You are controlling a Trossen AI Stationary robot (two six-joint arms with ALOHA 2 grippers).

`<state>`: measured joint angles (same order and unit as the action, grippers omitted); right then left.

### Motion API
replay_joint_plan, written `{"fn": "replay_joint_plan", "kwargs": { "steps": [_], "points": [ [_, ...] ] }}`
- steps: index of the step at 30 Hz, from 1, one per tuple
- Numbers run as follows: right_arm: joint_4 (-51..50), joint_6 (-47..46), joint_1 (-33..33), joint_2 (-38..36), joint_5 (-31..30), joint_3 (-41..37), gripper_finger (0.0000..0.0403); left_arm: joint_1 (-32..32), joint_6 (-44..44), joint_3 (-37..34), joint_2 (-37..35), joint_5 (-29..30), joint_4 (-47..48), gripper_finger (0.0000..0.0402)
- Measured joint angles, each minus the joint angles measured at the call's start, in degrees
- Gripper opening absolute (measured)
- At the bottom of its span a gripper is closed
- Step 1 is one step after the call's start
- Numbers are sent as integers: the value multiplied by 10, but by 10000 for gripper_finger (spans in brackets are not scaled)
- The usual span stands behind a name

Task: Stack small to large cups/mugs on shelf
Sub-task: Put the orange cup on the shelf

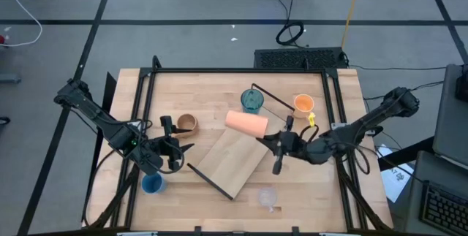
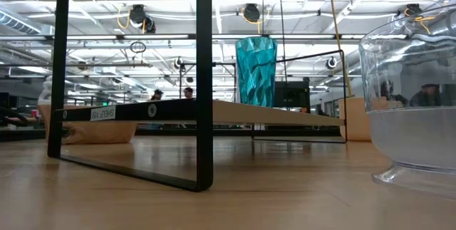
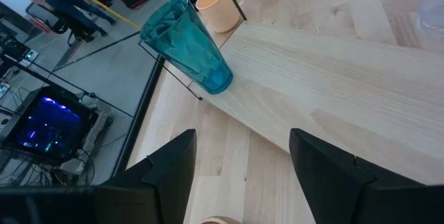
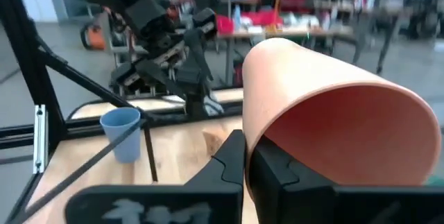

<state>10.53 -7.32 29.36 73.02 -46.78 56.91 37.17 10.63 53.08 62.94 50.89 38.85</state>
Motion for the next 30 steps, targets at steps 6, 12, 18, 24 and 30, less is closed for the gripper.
{"fn": "replay_joint_plan", "kwargs": {
  "steps": [6, 12, 18, 24, 30],
  "points": [
    [-204, -78, -1, 14, 1, 138, 0, 0, -1, 0, 0, 0, 1, 234],
    [-376, -141, -5, 30, 5, 260, 0, 0, -1, 0, 0, 0, 1, 234],
    [-517, -198, -30, 59, 60, 357, 0, 0, -2, 0, 0, 0, 1, 234],
    [-671, -273, -64, 99, 126, 439, 0, 0, -2, 0, 0, 0, 1, 234],
    [-771, -346, -87, 120, 209, 494, 0, 0, -2, 0, 0, 0, 1, 234]
  ]
}}
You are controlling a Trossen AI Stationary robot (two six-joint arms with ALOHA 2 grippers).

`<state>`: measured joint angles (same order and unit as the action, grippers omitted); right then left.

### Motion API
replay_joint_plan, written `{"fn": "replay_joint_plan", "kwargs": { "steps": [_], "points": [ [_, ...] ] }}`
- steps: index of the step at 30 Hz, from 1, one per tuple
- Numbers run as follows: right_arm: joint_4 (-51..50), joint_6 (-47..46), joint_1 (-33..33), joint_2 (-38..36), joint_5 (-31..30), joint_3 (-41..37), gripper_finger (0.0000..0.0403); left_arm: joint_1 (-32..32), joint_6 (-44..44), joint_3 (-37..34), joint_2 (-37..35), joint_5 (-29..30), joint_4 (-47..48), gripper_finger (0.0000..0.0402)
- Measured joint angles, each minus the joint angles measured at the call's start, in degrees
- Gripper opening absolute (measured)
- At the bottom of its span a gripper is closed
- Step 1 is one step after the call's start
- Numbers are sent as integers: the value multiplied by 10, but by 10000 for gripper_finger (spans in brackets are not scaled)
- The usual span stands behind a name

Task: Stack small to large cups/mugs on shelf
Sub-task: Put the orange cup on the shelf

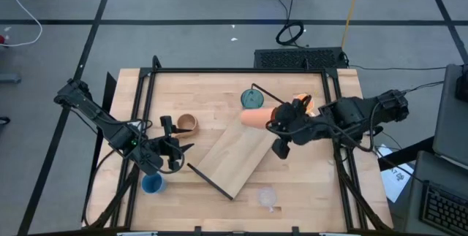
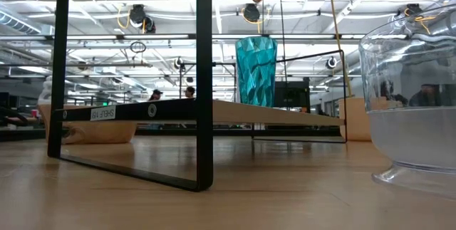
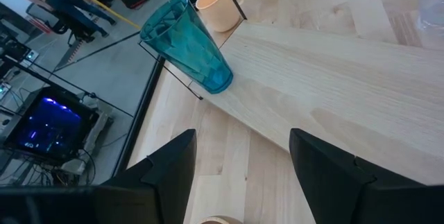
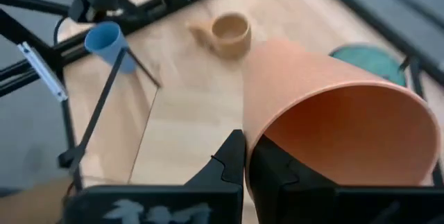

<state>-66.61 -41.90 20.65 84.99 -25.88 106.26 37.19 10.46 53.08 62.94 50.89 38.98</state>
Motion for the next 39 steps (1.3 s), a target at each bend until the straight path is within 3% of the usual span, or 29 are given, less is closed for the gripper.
{"fn": "replay_joint_plan", "kwargs": {
  "steps": [7, 13, 25, 39],
  "points": [
    [-99, -62, -20, 5, 79, 22, 0, 0, 0, 0, 0, 0, 0, 234],
    [-157, -103, -48, 15, 106, 22, 0, 0, -2, 0, 0, 0, 0, 234],
    [-175, -83, -131, 53, 181, 21, 0, 0, -2, 0, 0, 0, -1, 234],
    [-178, -20, -186, 147, 262, 21, 0, 0, -3, 0, 0, 0, -1, 234]
  ]
}}
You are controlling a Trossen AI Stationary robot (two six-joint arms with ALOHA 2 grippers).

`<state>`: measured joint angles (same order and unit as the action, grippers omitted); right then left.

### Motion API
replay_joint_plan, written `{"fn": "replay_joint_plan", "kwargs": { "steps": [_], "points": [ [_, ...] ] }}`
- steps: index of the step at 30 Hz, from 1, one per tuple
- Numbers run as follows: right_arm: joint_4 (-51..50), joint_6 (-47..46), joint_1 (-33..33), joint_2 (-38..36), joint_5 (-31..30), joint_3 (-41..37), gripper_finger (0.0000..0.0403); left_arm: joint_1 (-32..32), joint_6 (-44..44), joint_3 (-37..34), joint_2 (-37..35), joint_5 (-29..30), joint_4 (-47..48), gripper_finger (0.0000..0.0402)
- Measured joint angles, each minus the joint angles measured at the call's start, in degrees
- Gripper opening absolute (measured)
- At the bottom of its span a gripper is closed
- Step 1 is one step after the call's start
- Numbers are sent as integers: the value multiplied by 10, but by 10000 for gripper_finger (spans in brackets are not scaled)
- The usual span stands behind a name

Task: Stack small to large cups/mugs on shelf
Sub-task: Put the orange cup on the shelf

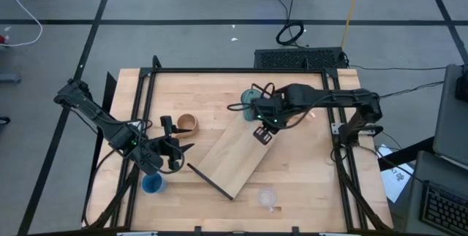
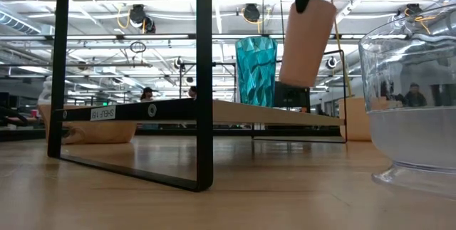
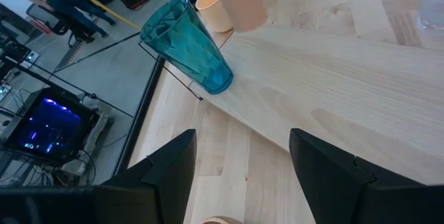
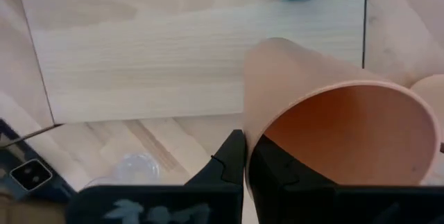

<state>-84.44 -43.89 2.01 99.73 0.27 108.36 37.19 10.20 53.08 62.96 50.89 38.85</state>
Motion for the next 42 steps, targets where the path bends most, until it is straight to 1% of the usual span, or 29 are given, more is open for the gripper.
{"fn": "replay_joint_plan", "kwargs": {
  "steps": [5, 14, 22, 26, 38, 42],
  "points": [
    [-7, 16, -16, 15, 0, 0, 0, 0, 0, 0, 0, 0, 0, 234],
    [-11, 56, -32, 17, 0, 0, 0, 0, -1, 0, 0, 0, 0, 234],
    [-9, 56, -35, 17, -3, 0, 0, 0, -1, 0, 0, 0, 0, 234],
    [13, 55, -36, 16, -4, -19, 0, 0, -1, 0, 0, 0, 0, 234],
    [15, 60, -44, 17, -4, -68, 0, 0, -1, 0, 0, 0, -1, 234],
    [15, 62, -49, 17, -4, -83, 9, 0, -1, 0, 0, 0, -1, 234]
  ]
}}
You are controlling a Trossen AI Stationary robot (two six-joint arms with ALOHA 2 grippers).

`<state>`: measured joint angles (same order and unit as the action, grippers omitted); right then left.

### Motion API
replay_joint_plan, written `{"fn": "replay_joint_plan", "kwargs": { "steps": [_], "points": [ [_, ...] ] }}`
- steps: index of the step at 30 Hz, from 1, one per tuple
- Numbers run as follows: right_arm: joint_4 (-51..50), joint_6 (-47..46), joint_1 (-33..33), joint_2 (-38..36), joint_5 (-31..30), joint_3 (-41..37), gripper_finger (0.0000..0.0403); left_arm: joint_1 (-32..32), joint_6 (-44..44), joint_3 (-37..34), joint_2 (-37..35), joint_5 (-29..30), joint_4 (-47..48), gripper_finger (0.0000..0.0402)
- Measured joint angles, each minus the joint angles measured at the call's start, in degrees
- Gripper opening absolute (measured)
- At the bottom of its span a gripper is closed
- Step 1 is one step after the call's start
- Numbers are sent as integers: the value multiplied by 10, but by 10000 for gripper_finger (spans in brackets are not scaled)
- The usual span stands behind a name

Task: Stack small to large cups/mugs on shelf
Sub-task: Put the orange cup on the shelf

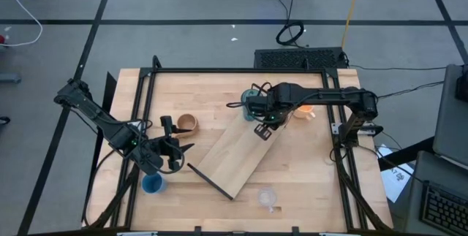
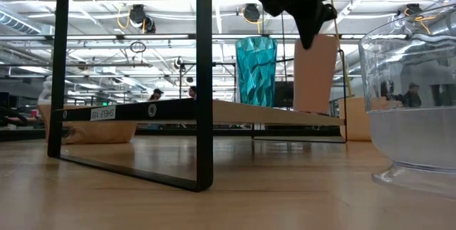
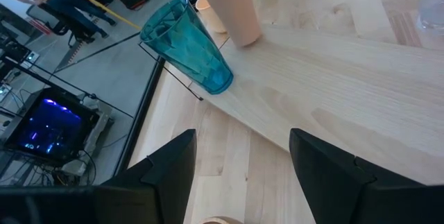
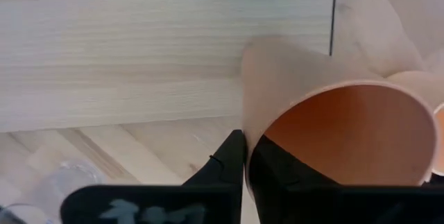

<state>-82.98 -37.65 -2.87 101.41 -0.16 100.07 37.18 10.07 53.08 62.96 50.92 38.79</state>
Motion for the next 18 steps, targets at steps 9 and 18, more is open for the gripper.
{"fn": "replay_joint_plan", "kwargs": {
  "steps": [9, 18],
  "points": [
    [14, 9, -1, 0, 0, -7, 36, 0, 0, 0, 0, 0, 0, 234],
    [22, 9, -2, 0, -3, -7, 49, 0, 0, 0, 0, 0, 0, 234]
  ]
}}
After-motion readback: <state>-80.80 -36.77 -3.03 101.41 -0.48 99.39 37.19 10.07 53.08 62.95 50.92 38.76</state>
